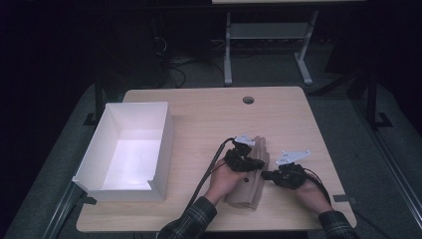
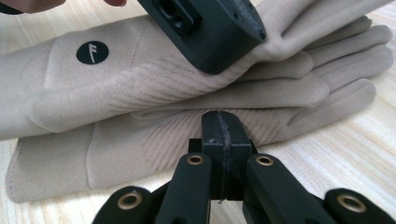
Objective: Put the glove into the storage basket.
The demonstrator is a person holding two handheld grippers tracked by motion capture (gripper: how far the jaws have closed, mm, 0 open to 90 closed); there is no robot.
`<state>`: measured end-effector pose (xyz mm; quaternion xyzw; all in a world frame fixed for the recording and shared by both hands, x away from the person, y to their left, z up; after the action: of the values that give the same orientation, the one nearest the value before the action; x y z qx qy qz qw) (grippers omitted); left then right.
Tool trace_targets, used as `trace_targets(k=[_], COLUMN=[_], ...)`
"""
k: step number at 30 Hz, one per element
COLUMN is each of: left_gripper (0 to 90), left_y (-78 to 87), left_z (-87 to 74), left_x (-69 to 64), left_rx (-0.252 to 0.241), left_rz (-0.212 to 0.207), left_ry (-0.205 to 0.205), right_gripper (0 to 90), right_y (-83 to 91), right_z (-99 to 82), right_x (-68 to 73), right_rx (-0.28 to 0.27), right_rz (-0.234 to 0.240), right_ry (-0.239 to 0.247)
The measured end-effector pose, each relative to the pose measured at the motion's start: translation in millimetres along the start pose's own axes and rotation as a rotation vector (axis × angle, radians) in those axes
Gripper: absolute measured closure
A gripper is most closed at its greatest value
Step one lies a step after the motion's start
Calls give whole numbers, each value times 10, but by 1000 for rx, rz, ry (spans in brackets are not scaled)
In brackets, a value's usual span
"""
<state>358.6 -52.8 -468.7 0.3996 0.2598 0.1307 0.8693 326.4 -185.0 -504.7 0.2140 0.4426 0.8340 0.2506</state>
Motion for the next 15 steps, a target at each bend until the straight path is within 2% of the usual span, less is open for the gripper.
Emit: trace_targets(k=[2,5,9,13,15], left_gripper=[821,809,868,896,896], left_y=[12,20,-17,-108,-175], left_z=[2,1,-19,-60,-83], left_x=[-18,-54,-113,-157,-176], left_rx=[-1,1,17,55,69], left_rz=[0,-3,-15,-8,-5], left_ry=[-2,-16,-37,-64,-60], right_gripper=[820,744,634,471,393], right_y=[41,125,219,238,235], right_z=[-20,-65,-152,-237,-268], right_x=[-20,-96,-252,-386,-441], right_rx=[-11,-36,-59,-51,-45], right_rz=[-6,-30,-77,-118,-144], right_ry=[0,-29,-81,-133,-156])
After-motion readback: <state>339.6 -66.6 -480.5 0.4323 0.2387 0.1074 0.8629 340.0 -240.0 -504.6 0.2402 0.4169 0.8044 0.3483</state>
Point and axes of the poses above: each handheld gripper's, and its own axes: y roughly backward along the jaws, z roughly out of its top, x roughly to its left, the point moved 5 cm from there along -y, roughly forward along the jaws, and after that the axes turned 15 degrees about x, right-handed, at the moved point
